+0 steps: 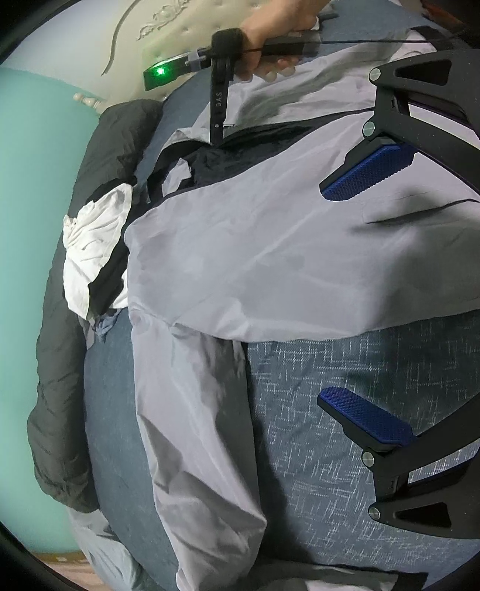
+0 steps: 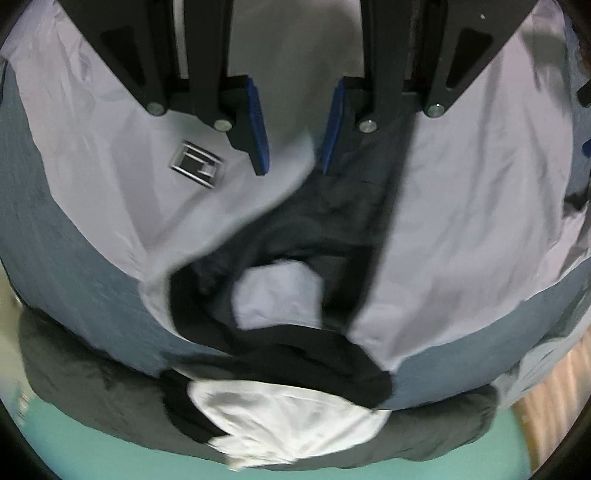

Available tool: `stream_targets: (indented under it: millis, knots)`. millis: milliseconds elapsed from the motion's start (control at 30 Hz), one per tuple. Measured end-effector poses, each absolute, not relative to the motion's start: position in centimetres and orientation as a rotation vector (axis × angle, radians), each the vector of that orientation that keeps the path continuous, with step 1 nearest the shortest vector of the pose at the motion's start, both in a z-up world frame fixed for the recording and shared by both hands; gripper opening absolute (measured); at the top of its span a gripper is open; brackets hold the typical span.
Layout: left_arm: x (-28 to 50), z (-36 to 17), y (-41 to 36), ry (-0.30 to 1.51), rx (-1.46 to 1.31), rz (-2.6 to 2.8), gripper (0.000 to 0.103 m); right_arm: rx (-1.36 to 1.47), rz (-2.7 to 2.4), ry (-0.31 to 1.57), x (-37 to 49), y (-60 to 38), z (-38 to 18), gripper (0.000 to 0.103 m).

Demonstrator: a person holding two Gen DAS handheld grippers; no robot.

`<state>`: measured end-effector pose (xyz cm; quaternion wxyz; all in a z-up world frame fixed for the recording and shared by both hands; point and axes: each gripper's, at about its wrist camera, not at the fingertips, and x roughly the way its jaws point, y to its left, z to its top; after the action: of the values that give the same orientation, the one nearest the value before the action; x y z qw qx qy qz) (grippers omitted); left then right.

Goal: Fold clothes

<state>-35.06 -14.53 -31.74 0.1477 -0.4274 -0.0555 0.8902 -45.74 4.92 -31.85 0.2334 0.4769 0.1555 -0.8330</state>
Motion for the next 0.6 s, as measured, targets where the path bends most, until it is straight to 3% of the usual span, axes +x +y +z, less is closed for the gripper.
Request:
stream_targets:
  millis: [133, 200, 433, 600]
  knots:
    - [-34.9, -31.6, -14.5, -0.164, -1.225, 2.559, 0.103, 1.392, -2.357, 0.403, -46.7, 7.3, -32.3, 0.030]
    - [-34.8, -31.6, -14.5, -0.161, -1.221, 2.561, 0.103, 1.328, -2.386, 0.328, -46.5, 8.0, -31.2, 0.030]
    - [-34.8, -31.6, -14.6, -0.161, -1.223, 2.560, 0.103, 1.131, -2.306, 0.332, -45.7, 5.6, -29.1, 0.030]
    - [-34.9, -31.7, -14.6, -0.164, -1.226, 2.555, 0.103, 1.218, -2.305, 0.488, -47.2, 4.0, -30.8, 0.030]
